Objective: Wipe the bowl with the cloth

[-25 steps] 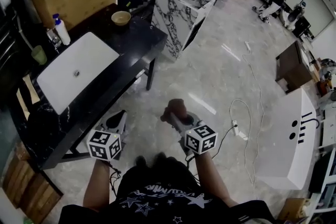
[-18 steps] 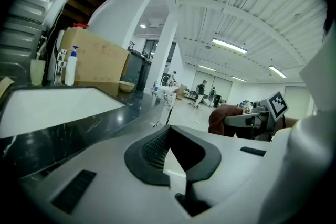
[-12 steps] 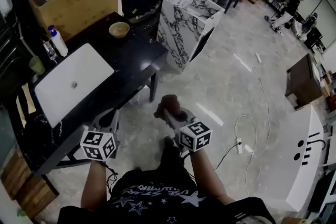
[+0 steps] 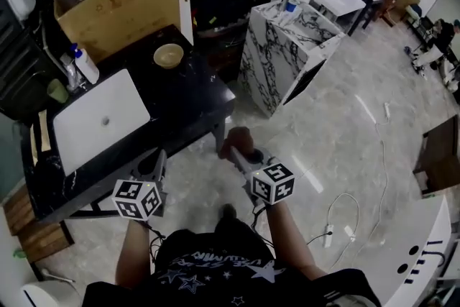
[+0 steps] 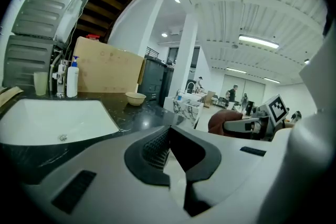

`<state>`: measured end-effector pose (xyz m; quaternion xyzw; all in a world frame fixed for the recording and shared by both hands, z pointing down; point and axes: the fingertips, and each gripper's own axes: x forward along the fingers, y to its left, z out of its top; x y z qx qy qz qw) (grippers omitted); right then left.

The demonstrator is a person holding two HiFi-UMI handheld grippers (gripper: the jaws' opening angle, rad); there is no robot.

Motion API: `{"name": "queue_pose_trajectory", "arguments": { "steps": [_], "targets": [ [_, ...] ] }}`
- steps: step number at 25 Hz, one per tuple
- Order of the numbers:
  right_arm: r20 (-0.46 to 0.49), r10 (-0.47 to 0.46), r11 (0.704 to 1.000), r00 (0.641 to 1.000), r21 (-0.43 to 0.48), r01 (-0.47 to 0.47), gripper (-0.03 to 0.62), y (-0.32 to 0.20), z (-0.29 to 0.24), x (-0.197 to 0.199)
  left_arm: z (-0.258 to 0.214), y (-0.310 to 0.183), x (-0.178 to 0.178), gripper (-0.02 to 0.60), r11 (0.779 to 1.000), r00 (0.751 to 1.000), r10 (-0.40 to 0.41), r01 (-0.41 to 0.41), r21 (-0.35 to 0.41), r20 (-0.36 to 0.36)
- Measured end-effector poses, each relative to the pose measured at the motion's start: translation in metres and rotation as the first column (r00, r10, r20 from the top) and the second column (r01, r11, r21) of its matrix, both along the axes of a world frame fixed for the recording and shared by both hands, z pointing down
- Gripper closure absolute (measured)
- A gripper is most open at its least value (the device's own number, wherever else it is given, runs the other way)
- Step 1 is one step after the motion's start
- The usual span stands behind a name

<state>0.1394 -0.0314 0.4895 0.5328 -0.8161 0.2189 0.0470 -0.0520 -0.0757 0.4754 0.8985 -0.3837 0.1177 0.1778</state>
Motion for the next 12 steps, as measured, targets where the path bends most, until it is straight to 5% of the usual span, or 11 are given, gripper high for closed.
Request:
{"name": "queue_pose_trajectory", "arguments": {
  "steps": [6, 12],
  "targets": [
    [0.007, -0.114, 0.993, 0.993, -0.007, 0.114, 0.546, -0.039, 0.004, 0.022, -0.005, -0.018, 0.025, 0.574, 0.993, 0.993, -0.115, 0.115, -0.008, -0.021],
    [0.026, -0.165, 0.986, 0.986, -0.036, 0.165, 0.546, -0.073, 0.016, 0.015, -0.004, -0.042, 0.024, 0.573, 0.989, 0.989, -0.144, 0.144, -0.036, -0.018]
  ]
}}
